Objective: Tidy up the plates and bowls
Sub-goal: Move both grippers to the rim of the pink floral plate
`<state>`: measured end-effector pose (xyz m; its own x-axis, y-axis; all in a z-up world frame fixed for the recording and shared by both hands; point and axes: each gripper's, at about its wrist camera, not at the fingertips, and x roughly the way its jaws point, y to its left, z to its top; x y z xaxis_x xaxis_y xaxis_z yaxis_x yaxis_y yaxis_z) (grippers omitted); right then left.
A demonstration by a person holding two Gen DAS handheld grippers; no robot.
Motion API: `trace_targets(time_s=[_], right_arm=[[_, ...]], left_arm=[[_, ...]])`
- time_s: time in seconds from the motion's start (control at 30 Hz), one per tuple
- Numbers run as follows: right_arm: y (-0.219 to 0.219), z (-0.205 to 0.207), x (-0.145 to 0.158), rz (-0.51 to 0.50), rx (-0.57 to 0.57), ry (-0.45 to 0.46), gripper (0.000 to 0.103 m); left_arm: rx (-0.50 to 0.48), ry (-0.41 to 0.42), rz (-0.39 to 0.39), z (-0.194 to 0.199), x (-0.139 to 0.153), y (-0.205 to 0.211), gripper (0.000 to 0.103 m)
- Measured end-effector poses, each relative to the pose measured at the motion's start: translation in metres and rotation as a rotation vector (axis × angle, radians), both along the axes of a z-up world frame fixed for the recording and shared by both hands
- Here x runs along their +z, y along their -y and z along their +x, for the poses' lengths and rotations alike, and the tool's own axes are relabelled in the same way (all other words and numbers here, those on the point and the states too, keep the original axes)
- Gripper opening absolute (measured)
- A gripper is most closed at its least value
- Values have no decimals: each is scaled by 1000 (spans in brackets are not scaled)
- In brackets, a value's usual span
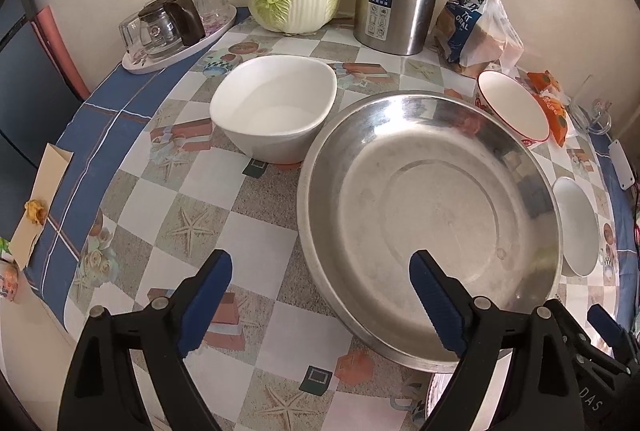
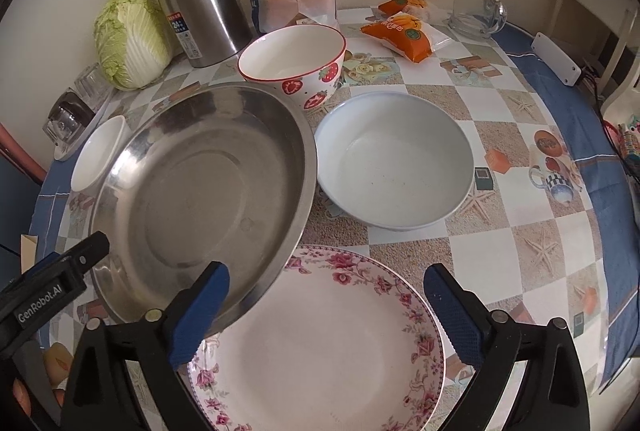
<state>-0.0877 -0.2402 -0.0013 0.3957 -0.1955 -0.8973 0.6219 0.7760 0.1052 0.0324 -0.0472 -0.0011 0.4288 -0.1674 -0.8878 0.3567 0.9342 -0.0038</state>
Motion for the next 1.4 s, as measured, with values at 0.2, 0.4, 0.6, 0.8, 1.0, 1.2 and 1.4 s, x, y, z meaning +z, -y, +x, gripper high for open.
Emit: trace_targets(time_s=[0.2, 0.4, 0.6, 0.8, 1.0, 1.2, 1.4], right_arm=[[-5, -18, -3, -11, -8, -8, 99], [-10, -33, -9, 2, -21, -29, 99], [-12, -49, -10, 14, -37, -32, 99], [-8, -63, -18, 48, -66, -61, 100], [1, -70, -29, 95, -108, -88, 100], [12, -72, -40, 137, -136, -104, 100], [26, -75, -45, 154, -162, -97, 100]], left_arm=[[26, -18, -29, -11, -1, -12, 91], [7, -49, -33, -24, -5, -16, 91], [-26, -68, -46, -40, -7, -16, 91], [-77, -107, -69, -48, -12, -10, 91], [-128, -128, -56, -55, -16, 2, 91], [-215, -173, -46, -64, -25, 19, 92], [-262, -197, -67, -72, -31, 35, 92]])
